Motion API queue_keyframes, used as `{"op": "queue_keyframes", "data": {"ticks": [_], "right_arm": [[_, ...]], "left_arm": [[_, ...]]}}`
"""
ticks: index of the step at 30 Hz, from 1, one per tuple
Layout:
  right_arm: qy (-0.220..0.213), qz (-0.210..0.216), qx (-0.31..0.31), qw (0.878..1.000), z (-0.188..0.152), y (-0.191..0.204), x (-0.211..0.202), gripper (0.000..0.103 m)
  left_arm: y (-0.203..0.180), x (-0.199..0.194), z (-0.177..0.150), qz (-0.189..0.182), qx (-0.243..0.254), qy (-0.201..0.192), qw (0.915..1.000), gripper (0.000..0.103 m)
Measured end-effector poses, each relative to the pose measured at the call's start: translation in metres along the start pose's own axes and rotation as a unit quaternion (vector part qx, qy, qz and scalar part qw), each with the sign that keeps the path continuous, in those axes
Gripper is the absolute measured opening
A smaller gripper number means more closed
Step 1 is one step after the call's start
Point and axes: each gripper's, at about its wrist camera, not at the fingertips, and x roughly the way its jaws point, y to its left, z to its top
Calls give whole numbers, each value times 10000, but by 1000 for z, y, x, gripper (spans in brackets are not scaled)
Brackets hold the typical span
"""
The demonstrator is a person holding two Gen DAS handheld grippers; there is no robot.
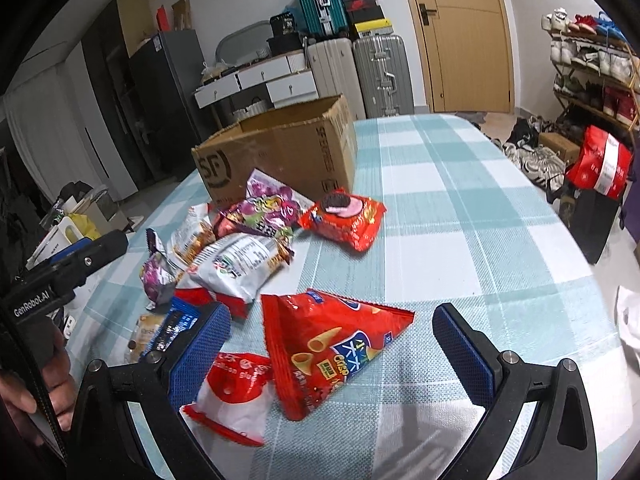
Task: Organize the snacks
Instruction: 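Grasp the red chip bag with the right gripper while the left gripper approaches the cream bun packet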
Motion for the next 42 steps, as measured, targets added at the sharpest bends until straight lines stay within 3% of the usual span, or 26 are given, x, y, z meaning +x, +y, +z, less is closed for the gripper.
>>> {"op": "queue_keyframes", "data": {"ticks": [17, 23, 25, 27, 31, 42], "right_arm": [[715, 145, 315, 9968, 3, -13, 42, 102], [753, 313, 318, 9962, 1, -13, 45, 79], [754, 368, 286, 9961, 1, -12, 45, 59], [760, 442, 270, 9958, 0, -11, 45, 52], [743, 529, 292, 9954, 0, -11, 43, 47], [537, 662, 321, 9958, 2, -12, 31, 46]], "left_arm": [[13, 38, 5, 43, -146, 282, 9995, 102], [22, 41, 3, 87, -233, 349, 9991, 102], [26, 42, 2, 118, -252, 359, 9990, 102], [31, 41, 2, 129, -293, 353, 9989, 102], [38, 41, 2, 185, -340, 343, 9987, 102], [62, 40, -8, 237, -542, 579, 9966, 102]]}}
